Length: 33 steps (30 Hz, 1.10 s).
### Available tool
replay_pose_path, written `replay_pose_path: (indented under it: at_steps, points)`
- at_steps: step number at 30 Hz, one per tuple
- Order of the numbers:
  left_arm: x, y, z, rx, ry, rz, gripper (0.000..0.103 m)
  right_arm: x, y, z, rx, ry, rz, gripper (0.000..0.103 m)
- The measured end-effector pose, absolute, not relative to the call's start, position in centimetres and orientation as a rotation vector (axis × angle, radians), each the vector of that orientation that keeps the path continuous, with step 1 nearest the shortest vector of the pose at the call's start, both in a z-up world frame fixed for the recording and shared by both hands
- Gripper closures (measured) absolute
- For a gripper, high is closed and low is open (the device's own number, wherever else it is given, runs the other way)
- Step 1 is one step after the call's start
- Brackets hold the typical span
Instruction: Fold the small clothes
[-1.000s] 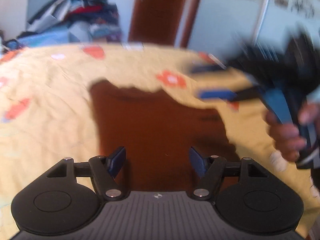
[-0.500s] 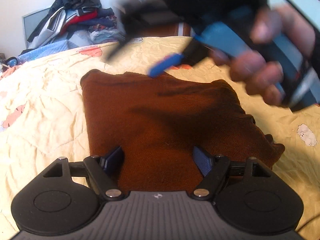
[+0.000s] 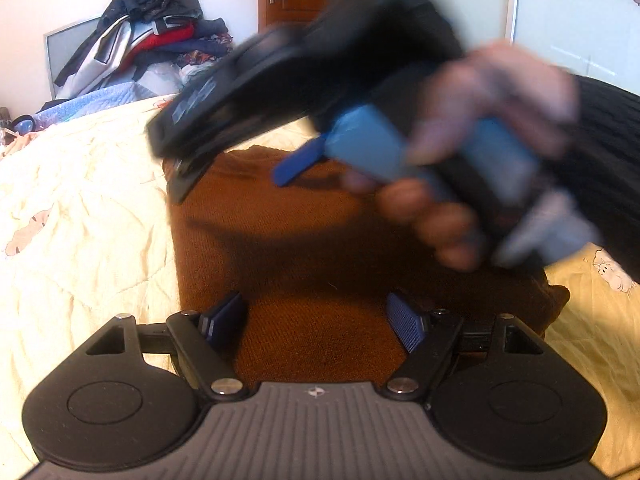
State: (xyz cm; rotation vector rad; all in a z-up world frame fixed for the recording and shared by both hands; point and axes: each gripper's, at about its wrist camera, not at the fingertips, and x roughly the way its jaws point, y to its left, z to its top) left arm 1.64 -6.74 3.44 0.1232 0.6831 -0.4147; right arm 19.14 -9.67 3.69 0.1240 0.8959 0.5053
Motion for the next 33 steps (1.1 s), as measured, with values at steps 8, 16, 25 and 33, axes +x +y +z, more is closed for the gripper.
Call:
replay_pose_path:
  at_steps: [8, 16, 25, 33]
  points:
    - [1.5, -7.1, 3.4, 0.14, 0.674, -0.406, 0.024, 15.7, -15.6, 2.1, 0.246, 0.847, 0.513, 0.005]
    - [-2.3, -5.8, 4.2, 0.142, 0.626, -0.379, 0.024, 10.4, -15.7, 5.5, 0.257, 0.788, 0.48, 0.006]
    - [-6.1, -4.2, 4.1, 0.138, 0.659, -0.316, 0.023, 3.6, -18.5, 3.4, 0.302, 0.738, 0.521, 0.006]
    - [-8.1, 0.4, 7.5, 0.063, 0.63, -0.191, 0.021, -4.0, -20.3, 6.1, 0.324, 0.712, 0.399, 0.0]
